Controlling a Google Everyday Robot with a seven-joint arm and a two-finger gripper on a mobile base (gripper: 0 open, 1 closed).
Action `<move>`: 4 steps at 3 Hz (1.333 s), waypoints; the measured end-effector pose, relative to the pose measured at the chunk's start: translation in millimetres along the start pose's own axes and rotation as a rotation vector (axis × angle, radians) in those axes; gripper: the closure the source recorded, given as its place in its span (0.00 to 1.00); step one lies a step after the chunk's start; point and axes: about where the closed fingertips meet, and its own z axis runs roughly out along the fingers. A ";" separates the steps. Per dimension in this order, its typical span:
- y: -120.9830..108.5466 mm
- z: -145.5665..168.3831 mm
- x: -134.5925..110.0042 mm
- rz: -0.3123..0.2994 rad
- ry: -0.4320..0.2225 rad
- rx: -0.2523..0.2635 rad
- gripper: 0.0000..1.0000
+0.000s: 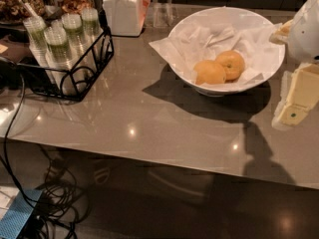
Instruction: Pick orange from white bowl
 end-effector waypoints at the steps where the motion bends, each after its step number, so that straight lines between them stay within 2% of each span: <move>1: -0.1 0.0 -0.1 0.000 0.000 0.000 0.00; 2: -14.2 -3.2 -8.0 -0.039 -0.020 0.007 0.00; 3: -51.4 -0.3 -22.2 -0.110 -0.059 -0.008 0.00; 4: -92.3 5.0 -31.5 -0.123 -0.118 -0.034 0.00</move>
Offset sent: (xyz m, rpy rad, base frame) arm 0.0318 0.0060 0.0152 0.0121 -0.0186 0.0978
